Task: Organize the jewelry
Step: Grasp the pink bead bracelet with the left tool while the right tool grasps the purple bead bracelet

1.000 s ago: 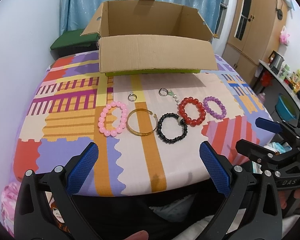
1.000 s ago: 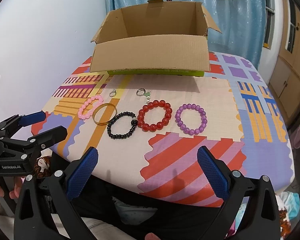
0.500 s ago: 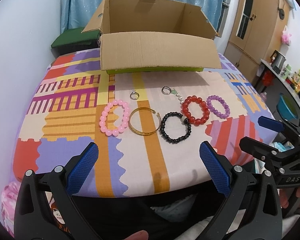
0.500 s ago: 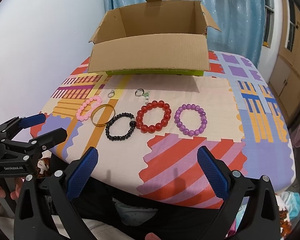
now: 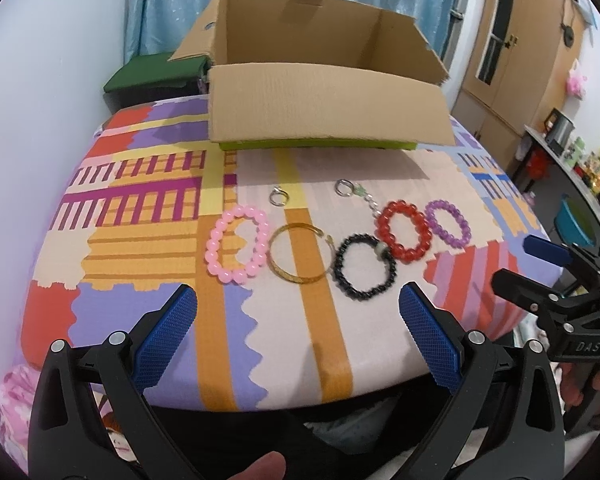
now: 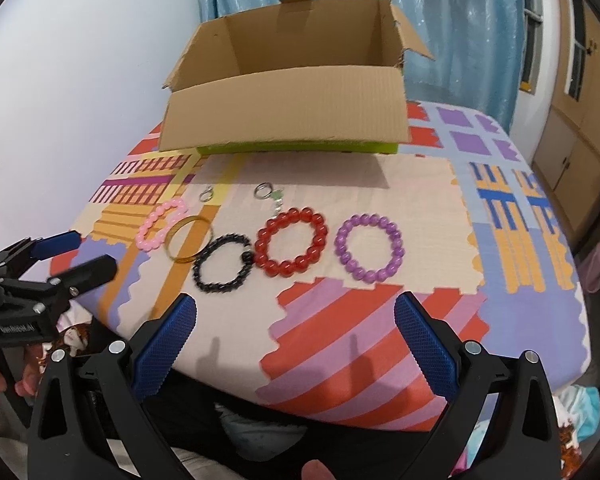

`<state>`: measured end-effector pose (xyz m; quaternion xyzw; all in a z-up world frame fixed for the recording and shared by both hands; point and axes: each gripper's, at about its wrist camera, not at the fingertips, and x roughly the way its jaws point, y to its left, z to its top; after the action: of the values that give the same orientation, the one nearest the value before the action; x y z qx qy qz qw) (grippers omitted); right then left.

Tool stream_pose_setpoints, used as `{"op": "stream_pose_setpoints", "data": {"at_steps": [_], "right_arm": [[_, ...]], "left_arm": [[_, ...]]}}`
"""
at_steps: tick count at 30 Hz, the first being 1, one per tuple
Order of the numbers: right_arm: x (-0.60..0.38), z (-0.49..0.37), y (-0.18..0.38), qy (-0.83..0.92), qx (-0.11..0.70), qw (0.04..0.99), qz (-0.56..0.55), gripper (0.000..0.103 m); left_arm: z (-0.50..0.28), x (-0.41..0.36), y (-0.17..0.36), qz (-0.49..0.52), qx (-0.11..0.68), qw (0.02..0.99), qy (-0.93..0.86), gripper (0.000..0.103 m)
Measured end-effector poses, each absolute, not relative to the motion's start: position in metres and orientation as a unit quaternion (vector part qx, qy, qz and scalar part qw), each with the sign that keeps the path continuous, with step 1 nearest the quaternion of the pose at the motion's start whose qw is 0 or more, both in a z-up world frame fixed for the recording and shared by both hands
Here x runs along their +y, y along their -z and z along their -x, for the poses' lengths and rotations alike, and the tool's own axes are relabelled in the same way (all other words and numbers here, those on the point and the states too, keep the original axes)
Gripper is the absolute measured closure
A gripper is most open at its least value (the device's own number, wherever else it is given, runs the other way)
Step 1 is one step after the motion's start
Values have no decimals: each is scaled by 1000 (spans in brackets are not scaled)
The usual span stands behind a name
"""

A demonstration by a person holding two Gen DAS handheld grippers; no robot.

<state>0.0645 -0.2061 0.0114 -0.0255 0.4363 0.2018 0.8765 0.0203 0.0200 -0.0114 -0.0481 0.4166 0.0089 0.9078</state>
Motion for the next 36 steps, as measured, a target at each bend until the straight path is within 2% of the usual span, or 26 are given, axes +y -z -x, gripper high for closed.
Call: {"op": "stream_pose_setpoints", "data": {"at_steps": [4, 12, 17, 20, 22, 24, 26, 27, 33, 34, 36], "right_arm": [[-208, -72, -8, -191, 428, 883, 33, 6], [-222, -105, 22, -183, 472, 863, -12, 6], [-229, -120, 32, -164, 471, 866, -12, 13], [-234, -130, 34, -149, 460, 875, -9, 13], [-238, -139, 36, -146, 459, 876, -15, 13], [-239, -146, 39, -141, 460, 876, -10, 13], [-239, -151, 44, -140, 464, 874, -7, 13], [-239, -154, 46, -140, 466, 874, -8, 13], [-237, -158, 53, -140, 462, 876, -1, 14], [-236, -159, 54, -140, 463, 875, 4, 17], [-234, -161, 58, -132, 465, 875, 20, 32]], "left_arm": [[-30, 31, 16, 44, 417, 907, -22, 6], [-54, 57, 32, 35, 418, 906, -55, 6], [-71, 78, 42, 56, 422, 903, -62, 6], [-80, 86, 49, 59, 431, 898, -68, 12], [-85, 92, 54, 63, 432, 897, -69, 19], [-89, 96, 58, 61, 434, 896, -72, 21], [-93, 99, 63, 66, 438, 894, -71, 28], [-96, 100, 66, 67, 441, 892, -72, 34], [-101, 103, 74, 57, 444, 891, -76, 44], [-101, 103, 75, 57, 443, 892, -74, 46], [-102, 104, 75, 54, 440, 893, -76, 50]]}}
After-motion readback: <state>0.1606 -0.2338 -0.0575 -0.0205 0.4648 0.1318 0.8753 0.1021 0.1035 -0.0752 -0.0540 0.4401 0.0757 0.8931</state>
